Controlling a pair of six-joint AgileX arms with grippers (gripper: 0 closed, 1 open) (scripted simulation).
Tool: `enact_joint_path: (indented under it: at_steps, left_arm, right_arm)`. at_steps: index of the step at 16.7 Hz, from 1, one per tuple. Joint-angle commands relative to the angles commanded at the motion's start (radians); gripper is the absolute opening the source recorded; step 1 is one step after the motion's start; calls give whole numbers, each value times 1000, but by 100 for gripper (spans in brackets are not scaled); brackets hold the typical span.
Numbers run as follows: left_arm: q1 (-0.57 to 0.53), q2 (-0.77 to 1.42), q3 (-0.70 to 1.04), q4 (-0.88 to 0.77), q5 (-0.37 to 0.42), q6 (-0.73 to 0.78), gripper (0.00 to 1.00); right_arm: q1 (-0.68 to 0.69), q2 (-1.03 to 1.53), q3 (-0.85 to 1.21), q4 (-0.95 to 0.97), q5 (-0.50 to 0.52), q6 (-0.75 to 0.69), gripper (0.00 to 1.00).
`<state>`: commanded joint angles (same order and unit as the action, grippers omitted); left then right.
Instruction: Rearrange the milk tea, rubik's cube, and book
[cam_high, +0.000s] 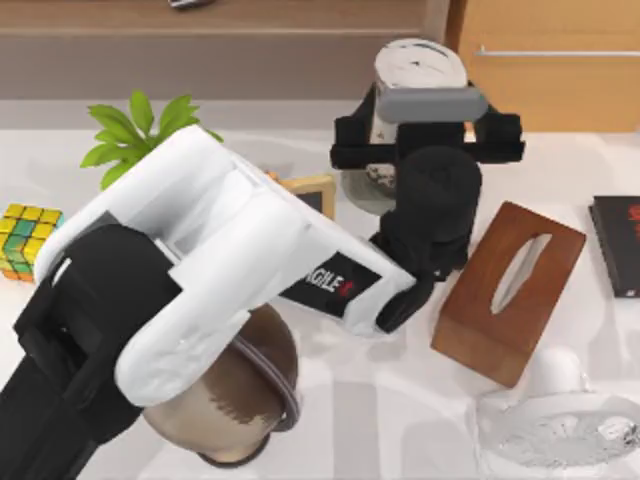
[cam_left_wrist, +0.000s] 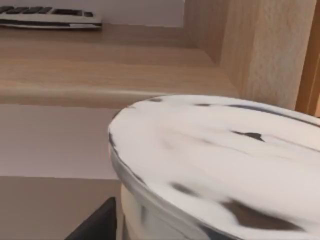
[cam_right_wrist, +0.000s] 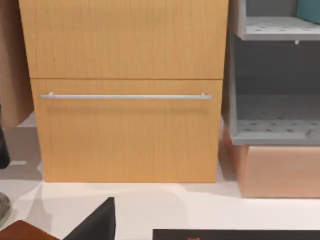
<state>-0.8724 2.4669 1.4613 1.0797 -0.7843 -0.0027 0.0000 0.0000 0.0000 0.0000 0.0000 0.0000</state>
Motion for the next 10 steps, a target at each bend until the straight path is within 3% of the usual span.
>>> enact_joint_path:
  at_steps: [5,10]
  left_arm:
    - [4,-23,-109,29,-27,14,100]
    - [3,-18,-107,27,-26,15,100]
  right_arm:
    - [0,0,0,0,0,0,100]
    - [0,0,0,0,0,0,100]
